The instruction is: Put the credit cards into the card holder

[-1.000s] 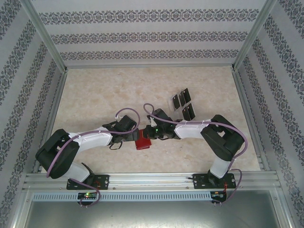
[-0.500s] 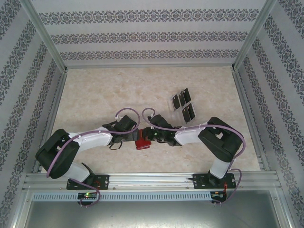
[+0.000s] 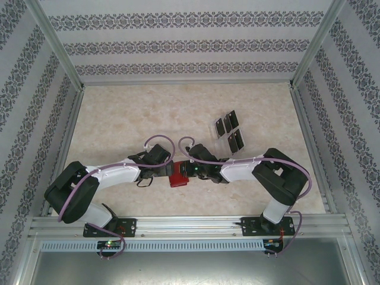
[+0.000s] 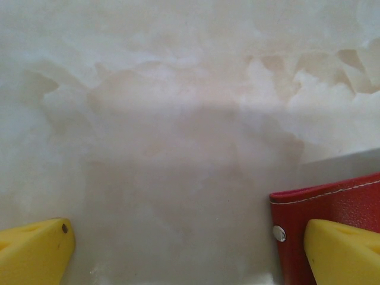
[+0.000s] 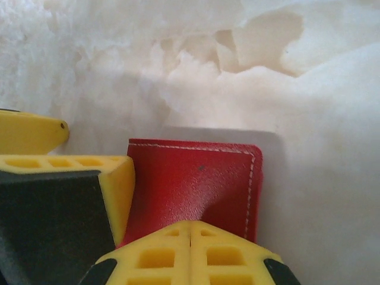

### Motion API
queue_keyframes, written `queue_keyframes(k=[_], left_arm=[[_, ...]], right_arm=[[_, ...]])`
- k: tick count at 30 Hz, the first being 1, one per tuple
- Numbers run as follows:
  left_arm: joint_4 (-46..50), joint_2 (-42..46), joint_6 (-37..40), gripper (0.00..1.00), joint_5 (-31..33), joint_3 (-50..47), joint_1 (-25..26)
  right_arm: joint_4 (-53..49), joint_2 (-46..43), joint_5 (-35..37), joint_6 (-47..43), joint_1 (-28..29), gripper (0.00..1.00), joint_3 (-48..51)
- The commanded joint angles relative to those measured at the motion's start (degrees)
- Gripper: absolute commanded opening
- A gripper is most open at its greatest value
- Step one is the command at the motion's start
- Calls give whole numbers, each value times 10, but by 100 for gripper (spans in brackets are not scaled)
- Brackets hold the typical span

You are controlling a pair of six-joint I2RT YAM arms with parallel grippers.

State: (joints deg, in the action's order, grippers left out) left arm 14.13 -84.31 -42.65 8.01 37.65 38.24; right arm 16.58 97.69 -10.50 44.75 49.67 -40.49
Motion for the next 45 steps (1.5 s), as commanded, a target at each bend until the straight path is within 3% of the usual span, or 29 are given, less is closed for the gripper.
queue_keyframes(k=[1, 16, 31, 44, 45], left_arm=[[-8, -23, 0, 100, -26, -8, 1], [-11, -28, 2, 100, -29, -9, 1], [-18, -29, -1, 100, -31, -13, 1], [-16, -25, -2, 100, -32, -15, 1], [-16, -24, -2, 100, -33, -14, 1]], right_arm=[[-120, 1, -3, -20, 7, 0, 18], [-119, 27, -16, -18, 18, 0, -28], [-146, -31, -11, -15, 26, 0, -50], [-153, -26, -7, -18, 27, 0, -75], [-162, -35, -3, -20, 26, 8, -76]])
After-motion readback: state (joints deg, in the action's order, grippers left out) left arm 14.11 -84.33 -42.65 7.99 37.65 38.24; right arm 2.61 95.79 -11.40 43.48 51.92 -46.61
